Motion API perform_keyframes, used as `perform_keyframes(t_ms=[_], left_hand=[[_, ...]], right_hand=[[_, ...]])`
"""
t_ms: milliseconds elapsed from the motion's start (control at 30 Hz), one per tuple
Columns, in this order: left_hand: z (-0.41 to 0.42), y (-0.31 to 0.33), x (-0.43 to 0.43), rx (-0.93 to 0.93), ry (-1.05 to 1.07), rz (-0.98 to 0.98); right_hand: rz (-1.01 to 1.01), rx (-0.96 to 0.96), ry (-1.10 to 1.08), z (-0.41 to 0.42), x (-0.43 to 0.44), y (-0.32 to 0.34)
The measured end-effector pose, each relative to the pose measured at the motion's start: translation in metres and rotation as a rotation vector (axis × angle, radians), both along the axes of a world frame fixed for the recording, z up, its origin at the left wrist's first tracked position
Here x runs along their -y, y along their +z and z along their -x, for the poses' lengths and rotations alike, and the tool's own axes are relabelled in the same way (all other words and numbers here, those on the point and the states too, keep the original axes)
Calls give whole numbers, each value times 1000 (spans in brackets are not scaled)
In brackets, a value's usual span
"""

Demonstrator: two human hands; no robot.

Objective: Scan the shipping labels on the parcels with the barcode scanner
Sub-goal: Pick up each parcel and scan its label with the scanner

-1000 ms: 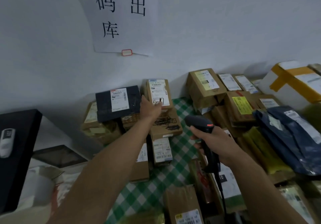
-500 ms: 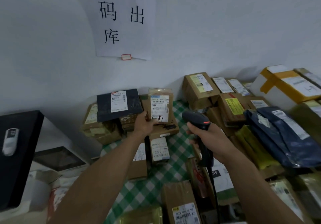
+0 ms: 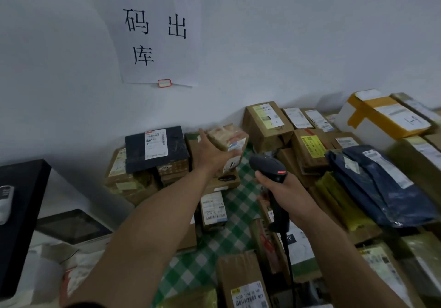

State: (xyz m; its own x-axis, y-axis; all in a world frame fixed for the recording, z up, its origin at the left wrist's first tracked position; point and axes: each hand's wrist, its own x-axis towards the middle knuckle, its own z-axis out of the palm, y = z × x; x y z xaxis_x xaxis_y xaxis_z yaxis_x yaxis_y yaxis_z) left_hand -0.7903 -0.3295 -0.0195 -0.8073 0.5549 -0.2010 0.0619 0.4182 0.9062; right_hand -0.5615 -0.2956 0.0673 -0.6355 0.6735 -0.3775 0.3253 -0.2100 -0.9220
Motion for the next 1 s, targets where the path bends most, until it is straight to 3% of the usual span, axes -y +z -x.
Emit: perform_keyframes(t_ms=[333,633,1000], left_hand=[[-14,-3,2,68,-45,-145],[-24,29,34,64,-70,-72],[-35,36,37,73,-54,-72]], right_hand=[[-59,30,-38,-9,-13,10],[-241,55,60,-15,15,42],[-244,75,101,-18,24,51]])
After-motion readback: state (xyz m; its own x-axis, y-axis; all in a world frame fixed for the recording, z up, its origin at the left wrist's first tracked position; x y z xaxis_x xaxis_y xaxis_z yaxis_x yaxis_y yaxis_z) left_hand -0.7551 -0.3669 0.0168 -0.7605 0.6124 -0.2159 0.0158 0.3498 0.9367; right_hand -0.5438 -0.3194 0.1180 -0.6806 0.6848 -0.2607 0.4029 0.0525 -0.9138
